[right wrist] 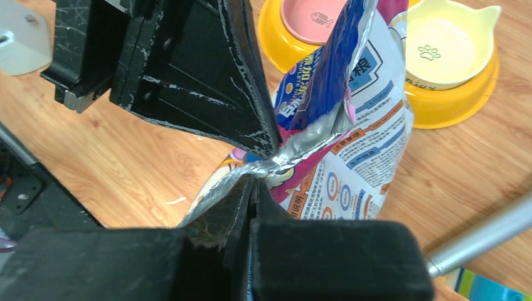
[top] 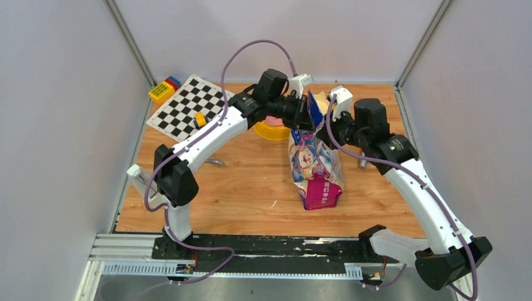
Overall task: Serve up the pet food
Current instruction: Open the pet food bag at the center of the board.
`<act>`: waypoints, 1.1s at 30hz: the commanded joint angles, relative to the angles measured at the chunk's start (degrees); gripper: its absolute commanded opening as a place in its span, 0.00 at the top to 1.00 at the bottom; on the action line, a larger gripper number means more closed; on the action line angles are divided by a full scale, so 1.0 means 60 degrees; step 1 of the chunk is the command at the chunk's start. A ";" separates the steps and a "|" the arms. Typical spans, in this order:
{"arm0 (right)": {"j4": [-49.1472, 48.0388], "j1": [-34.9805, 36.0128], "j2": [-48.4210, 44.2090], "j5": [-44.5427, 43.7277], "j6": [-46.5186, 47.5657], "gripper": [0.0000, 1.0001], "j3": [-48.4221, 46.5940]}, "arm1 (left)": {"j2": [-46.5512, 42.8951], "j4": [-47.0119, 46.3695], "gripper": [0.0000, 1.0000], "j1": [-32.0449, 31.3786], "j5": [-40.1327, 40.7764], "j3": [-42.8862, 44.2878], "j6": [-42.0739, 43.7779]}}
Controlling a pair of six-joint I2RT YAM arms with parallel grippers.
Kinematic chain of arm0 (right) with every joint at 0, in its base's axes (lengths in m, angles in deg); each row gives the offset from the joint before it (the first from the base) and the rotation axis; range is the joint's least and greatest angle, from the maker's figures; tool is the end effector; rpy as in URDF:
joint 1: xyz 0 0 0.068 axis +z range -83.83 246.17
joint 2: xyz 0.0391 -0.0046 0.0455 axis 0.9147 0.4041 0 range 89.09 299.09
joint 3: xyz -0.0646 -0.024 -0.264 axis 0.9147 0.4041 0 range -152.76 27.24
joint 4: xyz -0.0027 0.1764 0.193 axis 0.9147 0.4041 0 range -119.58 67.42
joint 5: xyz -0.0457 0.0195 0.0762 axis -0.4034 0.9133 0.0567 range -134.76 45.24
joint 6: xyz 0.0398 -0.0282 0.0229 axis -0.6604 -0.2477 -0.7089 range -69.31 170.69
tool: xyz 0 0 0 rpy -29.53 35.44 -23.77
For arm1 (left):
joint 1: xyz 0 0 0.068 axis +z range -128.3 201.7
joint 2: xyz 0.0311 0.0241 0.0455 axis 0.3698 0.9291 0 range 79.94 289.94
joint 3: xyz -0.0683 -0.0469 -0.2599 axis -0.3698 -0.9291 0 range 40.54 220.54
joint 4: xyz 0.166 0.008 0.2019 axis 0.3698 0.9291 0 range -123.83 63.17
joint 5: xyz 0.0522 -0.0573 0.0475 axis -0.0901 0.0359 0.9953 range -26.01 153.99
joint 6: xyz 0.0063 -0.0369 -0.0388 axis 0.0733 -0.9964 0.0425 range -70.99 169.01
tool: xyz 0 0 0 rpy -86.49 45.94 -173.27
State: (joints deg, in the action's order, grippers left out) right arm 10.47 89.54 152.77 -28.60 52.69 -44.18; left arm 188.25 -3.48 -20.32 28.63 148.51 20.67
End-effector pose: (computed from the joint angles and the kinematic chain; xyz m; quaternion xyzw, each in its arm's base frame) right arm 0.2063 0.1000 0.3848 -0.2567 0.8311 0.2096 0.4465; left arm 0.3108 -0.3078 0.3701 0.2478 0.8042 -0.4873 0.2332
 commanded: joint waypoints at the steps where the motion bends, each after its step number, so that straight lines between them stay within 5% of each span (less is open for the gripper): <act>1: 0.0352 0.0230 0.0011 -0.1832 0.0712 1.00 -0.0222 | -0.0076 0.0432 1.00 -0.0013 0.0457 0.0274 0.0343; 10: -0.0018 0.0444 -0.0248 -0.3633 0.1117 1.00 0.0043 | -0.0036 0.0662 1.00 -0.0056 0.0619 0.0437 0.0314; 20: -0.0022 0.0543 -0.0176 -0.3325 0.1118 1.00 -0.0358 | -0.0217 0.1064 1.00 -0.0058 0.1224 0.0867 0.0517; 24: 0.0001 0.0521 0.0213 -0.3084 0.1128 0.70 -0.1533 | -0.0052 0.1577 0.86 0.0255 0.1997 0.1908 0.1080; 27: -0.0262 0.0439 0.0609 -0.2926 0.1099 0.53 -0.2331 | 0.0150 0.1726 0.63 0.0817 0.2118 0.2716 0.1198; 33: -0.1727 0.0025 0.1413 -0.2894 0.0529 0.44 -0.2689 | 0.0620 0.1249 0.34 0.1791 0.1190 0.3435 0.1358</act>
State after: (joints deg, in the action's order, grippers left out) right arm 7.35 91.49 158.19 -46.30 59.03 -58.47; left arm 189.80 6.09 -12.47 38.75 167.46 27.34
